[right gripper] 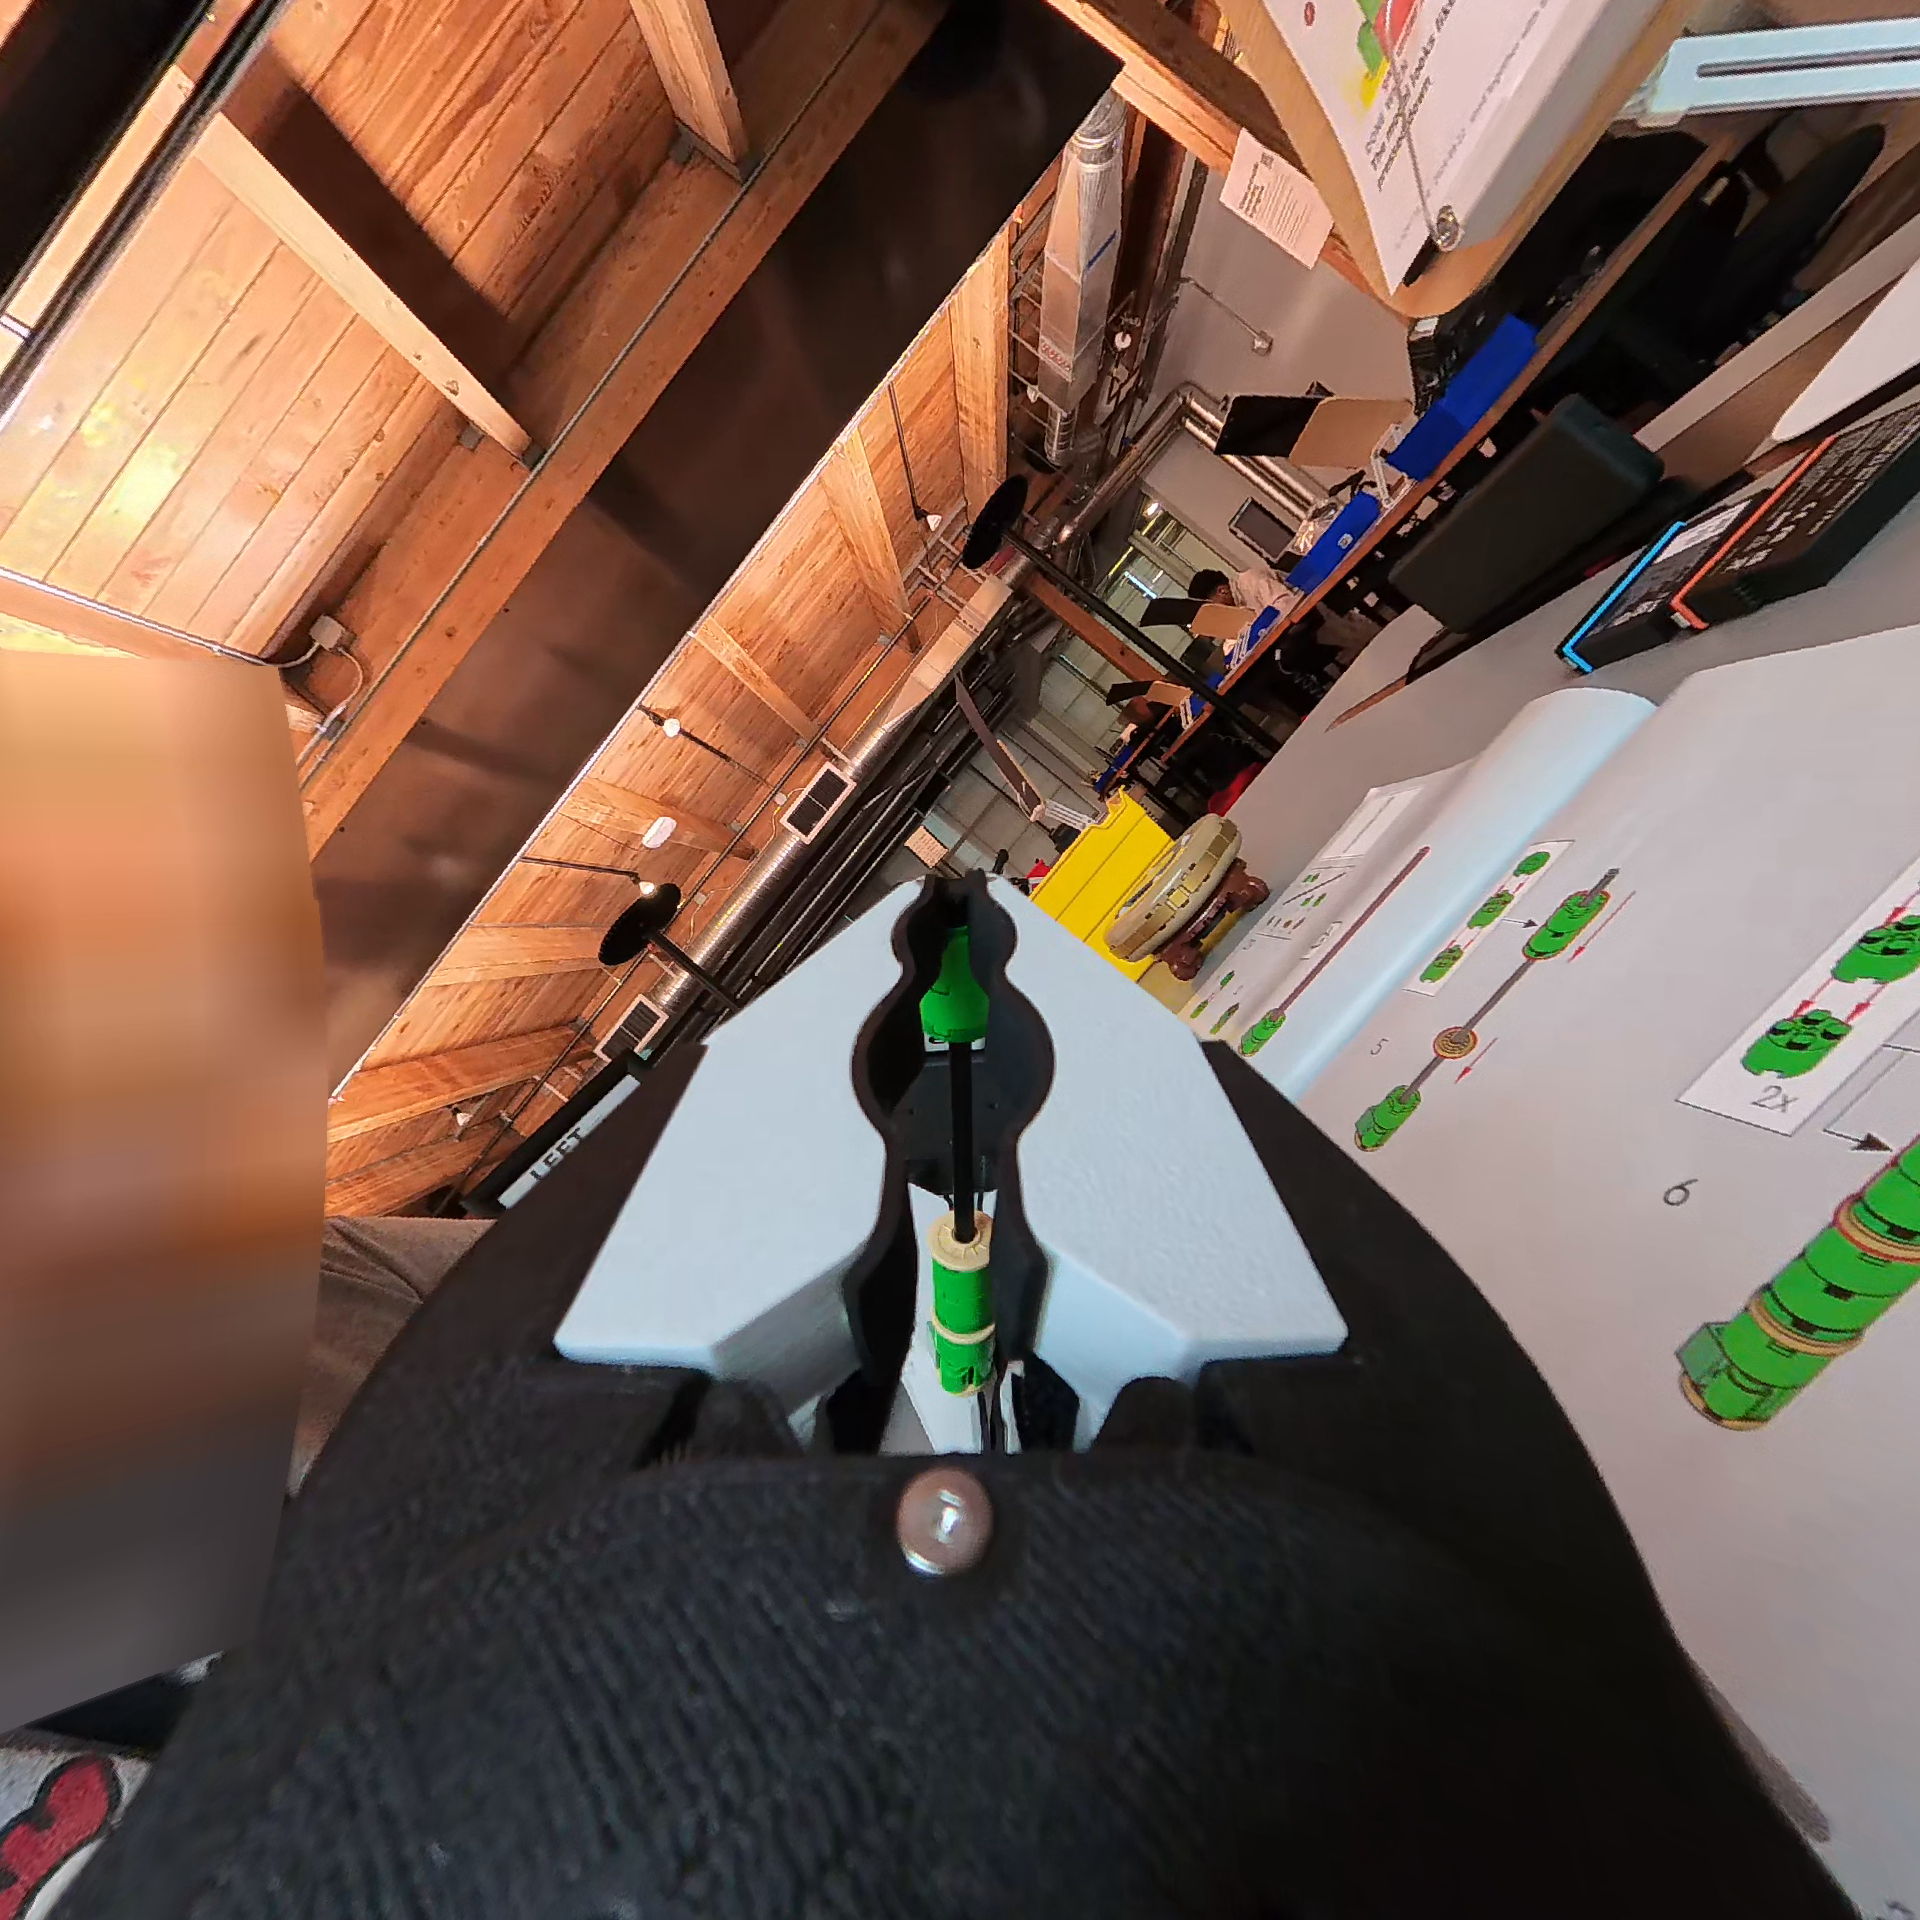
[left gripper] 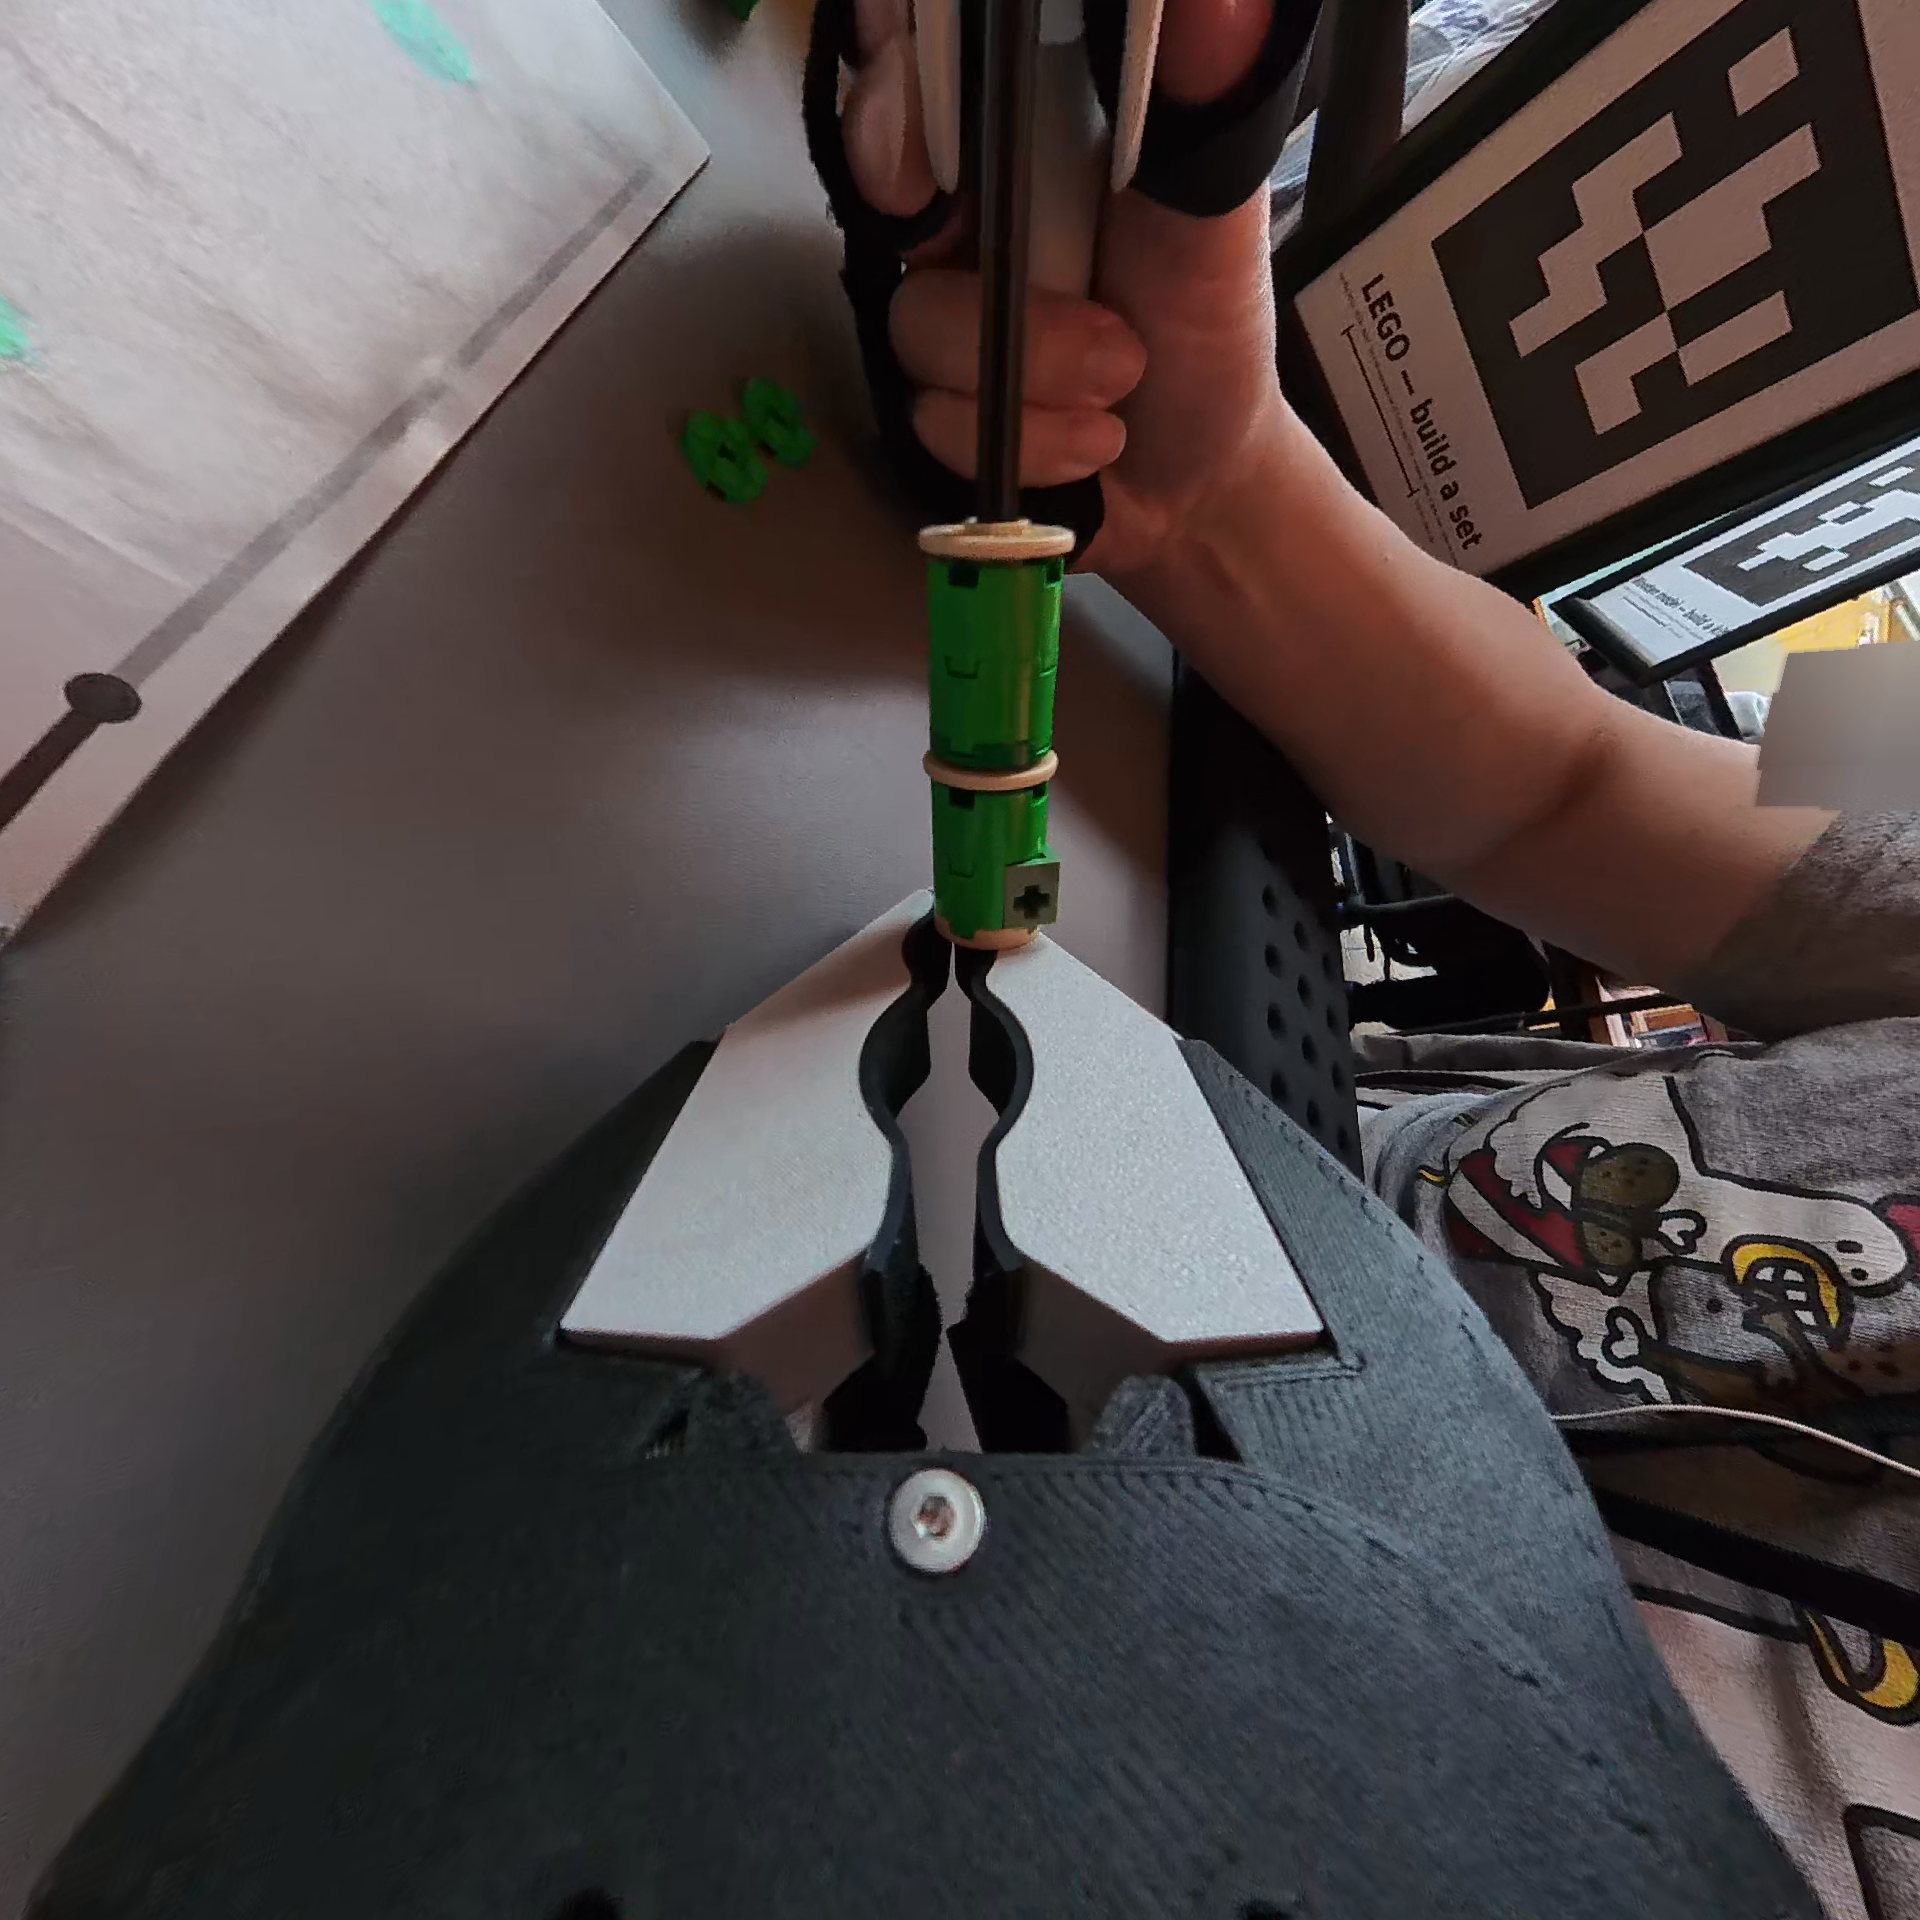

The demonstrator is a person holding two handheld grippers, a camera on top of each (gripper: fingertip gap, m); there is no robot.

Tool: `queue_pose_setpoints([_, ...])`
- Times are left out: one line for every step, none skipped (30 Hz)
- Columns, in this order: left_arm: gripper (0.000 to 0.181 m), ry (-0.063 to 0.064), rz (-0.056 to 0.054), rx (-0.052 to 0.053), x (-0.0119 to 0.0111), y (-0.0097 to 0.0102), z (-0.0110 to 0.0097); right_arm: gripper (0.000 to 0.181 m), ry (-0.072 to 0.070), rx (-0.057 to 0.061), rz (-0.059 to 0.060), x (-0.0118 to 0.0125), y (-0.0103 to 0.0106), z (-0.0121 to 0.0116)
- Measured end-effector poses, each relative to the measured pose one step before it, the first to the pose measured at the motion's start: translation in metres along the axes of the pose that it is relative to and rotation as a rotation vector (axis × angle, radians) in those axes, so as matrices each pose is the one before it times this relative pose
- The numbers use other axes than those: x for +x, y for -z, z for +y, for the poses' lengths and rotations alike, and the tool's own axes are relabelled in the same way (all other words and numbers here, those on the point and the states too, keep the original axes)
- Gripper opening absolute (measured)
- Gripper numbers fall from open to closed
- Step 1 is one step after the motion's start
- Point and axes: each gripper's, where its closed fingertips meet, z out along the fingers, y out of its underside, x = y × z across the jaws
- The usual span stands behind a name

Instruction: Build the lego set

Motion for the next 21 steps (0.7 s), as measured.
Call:
queue_pose_setpoints([0.000, -0.0001, -0.0016, 0.0004, -0.00019, 0.00001, 0.00002, 0.004, 0.0014, -0.0003, 0.0021, 0.00010, -0.00003, 0.00012])
queue_pose_setpoints([0.000, -0.0005, -0.0014, 0.0003, -0.00007, -0.00002, 0.00000, 0.004, 0.0018, -0.0009, -0.0009, -0.00032, -0.00011, 0.00014])
queue_pose_setpoints([0.000, -0.0001, -0.0006, 0.0001, -0.00009, 0.00000, -0.00001, 0.004, 0.0025, -0.0010, 0.0002, -0.00010, -0.00022, 0.00023])
queue_pose_setpoints([0.000, 0.0004, -0.0003, 0.0001, -0.00007, 0.00008, -0.00002, 0.004, 0.0026, -0.0009, 0.0055, 0.00061, -0.00026, 0.00030])
queue_pose_setpoints([0.000, -0.0001, -0.0004, 0.0002, -0.00002, 0.00003, 0.00005, 0.004, 0.0053, -0.0006, 0.0003, -0.00031, -0.00013, 0.00011])
queue_pose_setpoints([0.000, -0.0011, -0.0012, 0.0001, 0.00000, 0.00003, -0.00003, 0.004, 0.0006, 0.0000, -0.0027, -0.00055, -0.00001, 0.00013])
queue_pose_setpoints([0.000, -0.0010, -0.0016, 0.0002, -0.00013, -0.00001, 0.00002, 0.004, -0.0014, -0.0007, -0.0013, -0.00015, 0.00000, 0.00014])
queue_pose_setpoints([0.000, -0.0008, -0.0012, 0.0005, -0.00011, 0.00005, -0.00004, 0.004, 0.0025, -0.0003, -0.0016, -0.00038, -0.00006, 0.00020])
queue_pose_setpoints([0.000, -0.0004, -0.0002, 0.0001, 0.00012, 0.00000, 0.00003, 0.004, 0.0023, 0.0000, 0.0013, 0.00001, -0.00009, 0.00015])
queue_pose_setpoints([0.000, 0.0008, -0.0005, 0.0004, -0.00020, 0.00009, -0.00003, 0.004, 0.0037, -0.0008, -0.0004, -0.00041, -0.00005, 0.00012])
queue_pose_setpoints([0.000, 0.0000, -0.0010, 0.0004, -0.00011, 0.00001, 0.00003, 0.004, 0.0030, 0.0004, -0.0019, -0.00051, 0.00006, -0.00002])
queue_pose_setpoints([0.000, 0.0002, -0.0004, 0.0001, -0.00004, -0.00001, -0.00002, 0.004, 0.0027, 0.0005, 0.0023, 0.00009, 0.00006, 0.00010])
queue_pose_setpoints([0.000, 0.0004, -0.0003, 0.0002, -0.00007, 0.00007, -0.00004, 0.004, 0.0050, 0.0005, -0.0006, -0.00036, -0.00006, 0.00006])
queue_pose_setpoints([0.000, -0.0001, -0.0005, -0.0002, -0.00001, -0.00007, 0.00004, 0.004, 0.0042, -0.0005, 0.0019, -0.00009, -0.00010, 0.00015])
queue_pose_setpoints([0.000, -0.0004, -0.0009, -0.0001, -0.00010, -0.00007, 0.00003, 0.004, 0.0024, -0.0004, 0.0023, 0.00008, -0.00022, 0.00021])
queue_pose_setpoints([0.000, -0.0008, -0.0006, -0.0001, 0.00003, 0.00001, 0.00006, 0.004, -0.0008, -0.0001, 0.0003, 0.00006, -0.00008, 0.00014])
queue_pose_setpoints([0.000, -0.0002, -0.0002, -0.0002, -0.00004, 0.00001, 0.00003, 0.004, 0.0006, -0.0007, -0.0026, -0.00049, -0.00005, 0.00021])
queue_pose_setpoints([0.000, -0.0004, -0.0007, -0.0005, -0.00007, -0.00004, 0.00009, 0.004, 0.0016, -0.0011, -0.0015, -0.00046, -0.00001, 0.00016])
queue_pose_setpoints([0.000, -0.0001, -0.0002, -0.0003, 0.00009, -0.00002, 0.00000, 0.004, 0.0002, -0.0011, 0.0018, 0.00019, -0.00008, 0.00018])
queue_pose_setpoints([0.000, -0.0001, 0.0000, -0.0001, -0.00001, 0.00001, 0.00002, 0.005, 0.0020, -0.0001, -0.0009, -0.00033, -0.00008, 0.00016])
queue_pose_setpoints([0.000, -0.0001, -0.0001, -0.0005, -0.00001, 0.00003, 0.00007, 0.005, 0.0010, -0.0003, -0.0008, -0.00022, 0.00004, 0.00007])
